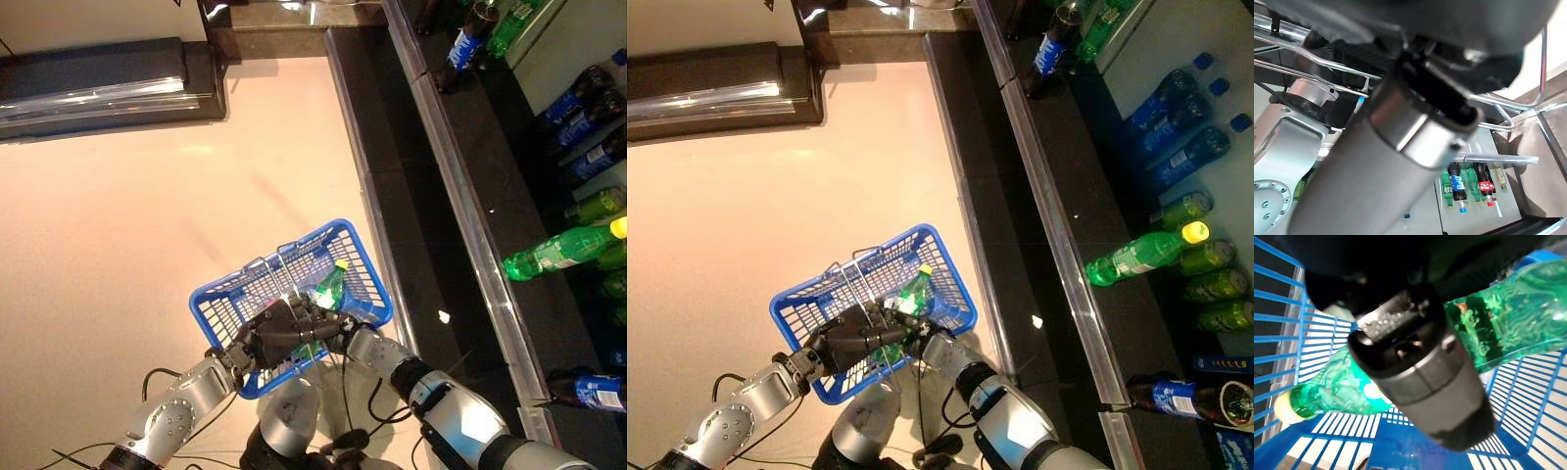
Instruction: Pick up the drink and place into the basket.
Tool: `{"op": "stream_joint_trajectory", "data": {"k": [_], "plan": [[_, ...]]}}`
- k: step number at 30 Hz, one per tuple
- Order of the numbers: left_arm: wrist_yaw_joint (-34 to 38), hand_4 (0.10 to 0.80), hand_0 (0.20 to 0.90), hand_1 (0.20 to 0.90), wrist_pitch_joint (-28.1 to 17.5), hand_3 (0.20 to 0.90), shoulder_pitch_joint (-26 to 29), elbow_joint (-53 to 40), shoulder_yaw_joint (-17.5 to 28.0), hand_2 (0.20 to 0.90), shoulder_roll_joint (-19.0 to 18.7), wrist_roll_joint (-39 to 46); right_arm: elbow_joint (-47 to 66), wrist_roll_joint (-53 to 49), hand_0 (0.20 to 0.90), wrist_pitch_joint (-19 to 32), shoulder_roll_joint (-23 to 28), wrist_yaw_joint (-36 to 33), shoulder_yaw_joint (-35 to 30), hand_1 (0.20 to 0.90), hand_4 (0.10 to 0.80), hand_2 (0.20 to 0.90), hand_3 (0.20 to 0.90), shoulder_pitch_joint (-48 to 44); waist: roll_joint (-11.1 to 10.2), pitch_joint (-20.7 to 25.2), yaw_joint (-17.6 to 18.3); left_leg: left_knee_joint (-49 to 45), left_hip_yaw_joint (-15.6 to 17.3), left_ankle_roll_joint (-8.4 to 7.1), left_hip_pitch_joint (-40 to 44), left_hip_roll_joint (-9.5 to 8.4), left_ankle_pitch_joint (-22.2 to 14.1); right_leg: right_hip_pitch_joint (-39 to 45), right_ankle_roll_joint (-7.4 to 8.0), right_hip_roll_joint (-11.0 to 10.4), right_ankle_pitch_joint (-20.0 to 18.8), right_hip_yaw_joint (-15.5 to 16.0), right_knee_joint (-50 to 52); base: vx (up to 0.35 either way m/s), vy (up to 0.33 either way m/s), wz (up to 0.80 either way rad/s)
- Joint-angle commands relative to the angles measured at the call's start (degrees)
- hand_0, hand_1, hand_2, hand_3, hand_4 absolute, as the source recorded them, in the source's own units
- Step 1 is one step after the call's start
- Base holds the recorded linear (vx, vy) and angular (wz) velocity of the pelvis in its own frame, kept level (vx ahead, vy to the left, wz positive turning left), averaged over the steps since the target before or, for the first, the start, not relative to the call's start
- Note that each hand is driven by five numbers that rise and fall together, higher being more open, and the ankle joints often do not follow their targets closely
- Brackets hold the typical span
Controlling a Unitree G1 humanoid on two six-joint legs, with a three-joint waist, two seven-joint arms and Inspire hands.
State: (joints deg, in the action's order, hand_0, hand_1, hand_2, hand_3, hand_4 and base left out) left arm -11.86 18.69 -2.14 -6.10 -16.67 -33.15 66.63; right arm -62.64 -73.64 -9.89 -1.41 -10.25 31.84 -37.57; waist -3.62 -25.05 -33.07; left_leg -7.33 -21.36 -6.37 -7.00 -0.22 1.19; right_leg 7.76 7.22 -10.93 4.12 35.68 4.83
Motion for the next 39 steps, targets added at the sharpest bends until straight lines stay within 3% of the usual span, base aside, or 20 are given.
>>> {"op": "stream_joint_trajectory", "data": {"k": [1, 16, 25, 39], "plan": [[-9.5, 0.1, 0.3, 0.3, -7.0, 0.2, 6.7, -24.0, -2.0, 0.3, 6.4, 4.8, 3.2, 0.4, 0.9, 1.0, -5.3, 5.4, 2.5, 0.9, 0.8, 0.9, 0.9, -3.7, 0.4, 5.3, 0.8, 0.8, 5.3, 3.53, -0.5, -0.3, 1.5, -3.0, -1.43, 0.8, -3.3, -3.9, 3.8, 0.0, 0.0, 0.0], [-9.6, 0.1, 0.3, 0.3, -7.8, 0.2, 6.4, -23.4, -1.5, 0.3, 6.0, 5.0, 4.9, -2.3, 0.9, 2.0, -4.6, 7.4, 1.9, 0.9, 0.8, 0.9, 0.9, -3.0, 0.4, 4.6, 1.3, 0.6, 5.8, 3.38, -0.7, -0.08, 1.5, -3.4, -1.24, 0.7, -3.3, -4.1, 4.1, 0.0, 0.0, 0.0], [-10.3, 0.1, 0.3, 0.3, -7.6, 0.2, 3.7, -23.2, 1.2, 0.3, 5.4, 4.7, 13.5, -4.2, 0.9, 6.1, -1.3, 9.8, 1.2, 0.9, 0.8, 0.9, 0.9, 1.2, -0.1, 4.5, 2.1, 0.8, 6.5, 3.19, -0.7, 0.37, 1.4, -3.6, -0.95, 0.7, -3.3, -4.0, 4.1, 0.0, 0.0, 0.0], [-10.4, 0.1, 0.3, 0.3, -19.4, 0.2, -8.6, -16.7, 12.1, 0.3, 6.3, -4.6, 41.9, 3.8, 0.9, 11.0, 9.9, 15.9, 0.9, 0.9, 0.8, 0.9, 0.9, 26.0, -2.7, 7.0, 6.8, 3.1, 10.0, 2.94, 1.5, 2.16, 1.1, -3.4, -0.12, 1.9, -3.8, -7.5, 1.3, -0.03, -0.021, -0.08]]}}
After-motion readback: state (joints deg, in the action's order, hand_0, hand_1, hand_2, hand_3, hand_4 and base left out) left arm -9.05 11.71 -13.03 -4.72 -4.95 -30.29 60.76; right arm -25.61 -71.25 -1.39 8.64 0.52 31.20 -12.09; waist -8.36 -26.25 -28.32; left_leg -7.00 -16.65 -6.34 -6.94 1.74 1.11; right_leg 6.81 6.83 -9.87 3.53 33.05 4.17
